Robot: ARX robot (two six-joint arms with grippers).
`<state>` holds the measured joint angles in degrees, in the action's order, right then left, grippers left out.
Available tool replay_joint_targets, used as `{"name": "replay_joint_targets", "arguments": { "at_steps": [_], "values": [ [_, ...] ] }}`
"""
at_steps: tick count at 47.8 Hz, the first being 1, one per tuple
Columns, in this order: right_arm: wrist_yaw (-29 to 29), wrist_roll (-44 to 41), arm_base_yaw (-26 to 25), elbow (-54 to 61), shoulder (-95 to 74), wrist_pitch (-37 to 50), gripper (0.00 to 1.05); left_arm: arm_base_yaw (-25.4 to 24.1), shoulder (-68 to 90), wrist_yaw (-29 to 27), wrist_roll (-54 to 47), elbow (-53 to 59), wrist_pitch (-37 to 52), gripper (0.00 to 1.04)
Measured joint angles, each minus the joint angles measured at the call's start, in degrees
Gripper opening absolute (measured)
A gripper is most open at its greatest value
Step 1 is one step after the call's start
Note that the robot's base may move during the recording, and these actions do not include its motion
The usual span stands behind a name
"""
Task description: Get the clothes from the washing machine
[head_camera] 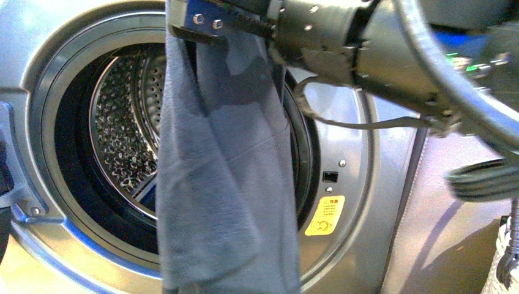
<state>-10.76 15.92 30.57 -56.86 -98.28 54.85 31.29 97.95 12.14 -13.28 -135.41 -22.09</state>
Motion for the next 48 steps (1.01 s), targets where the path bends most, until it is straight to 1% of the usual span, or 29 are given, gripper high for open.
{"name": "replay_joint_targets", "arguments": {
  "at_steps": [8,9,10,12,13,14,19,25,27,30,34,35,40,44,48],
  "values": [
    [1.6,1.3,0.3,-0.3,0.0,-1.1,0.97,0.0,0.0,0.0,0.0,0.1,0.0,0.06],
    [2.4,1.7,0.4,-0.3,0.0,-1.1,0.95,0.0,0.0,0.0,0.0,0.1,0.0,0.06],
    [3.1,1.9,0.5,-0.3,0.0,-1.0,0.92,0.0,0.0,0.0,0.0,0.1,0.0,0.06],
    [4.4,2.1,0.5,-0.2,0.1,-0.9,0.82,0.0,0.0,0.0,0.0,0.1,0.0,0.06],
    [4.9,2.2,0.5,0.0,0.2,-0.7,0.78,0.0,0.0,0.0,0.0,0.1,0.0,0.06],
    [5.0,2.2,0.5,0.0,0.2,-0.7,0.77,0.0,0.0,0.0,0.0,0.1,0.0,0.06],
    [7.7,2.6,0.1,1.2,1.0,0.7,0.58,0.0,0.0,0.0,0.0,0.1,0.0,0.06],
    [9.5,2.7,-0.2,2.6,2.3,2.5,0.42,0.0,0.0,0.0,0.0,0.1,0.0,0.06],
    [10.1,2.7,-0.4,3.5,3.3,3.2,0.35,0.0,0.0,0.0,0.0,0.1,0.0,0.06],
    [10.5,2.7,-0.6,4.4,4.7,3.9,0.28,0.0,0.0,0.0,0.0,0.1,0.0,0.06],
    [10.8,2.4,-0.7,5.9,7.5,4.5,0.16,0.0,0.0,0.1,0.0,0.1,0.1,0.06],
    [10.9,2.1,-0.8,6.4,8.4,4.7,0.14,0.0,0.0,0.1,0.0,0.1,0.1,0.07],
    [10.9,1.4,-1.2,8.2,12.6,4.6,0.08,0.0,-0.2,0.1,0.0,0.1,0.3,0.24],
    [10.7,0.7,-1.9,9.4,16.9,3.8,0.07,0.0,-0.3,0.1,0.0,0.1,0.3,0.34],
    [10.3,0.1,-3.1,9.7,21.3,2.7,0.07,0.0,-0.4,0.1,0.0,0.1,0.4,0.49]
  ]
}}
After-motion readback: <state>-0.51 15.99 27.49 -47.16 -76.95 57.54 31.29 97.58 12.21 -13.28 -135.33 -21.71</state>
